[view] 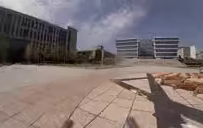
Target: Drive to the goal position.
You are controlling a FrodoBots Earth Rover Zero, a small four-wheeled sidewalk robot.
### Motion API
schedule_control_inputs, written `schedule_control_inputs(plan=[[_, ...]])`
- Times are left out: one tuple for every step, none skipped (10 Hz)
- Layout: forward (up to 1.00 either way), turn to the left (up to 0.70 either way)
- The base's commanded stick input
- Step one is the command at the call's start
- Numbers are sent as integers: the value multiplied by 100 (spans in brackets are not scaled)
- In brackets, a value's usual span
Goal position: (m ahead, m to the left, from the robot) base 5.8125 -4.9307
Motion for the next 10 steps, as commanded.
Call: schedule_control_inputs(plan=[[70, -26], [70, -30], [70, -33], [70, -33], [70, 0], [70, 0], [70, 0], [70, 0], [70, 0], [70, -3]])
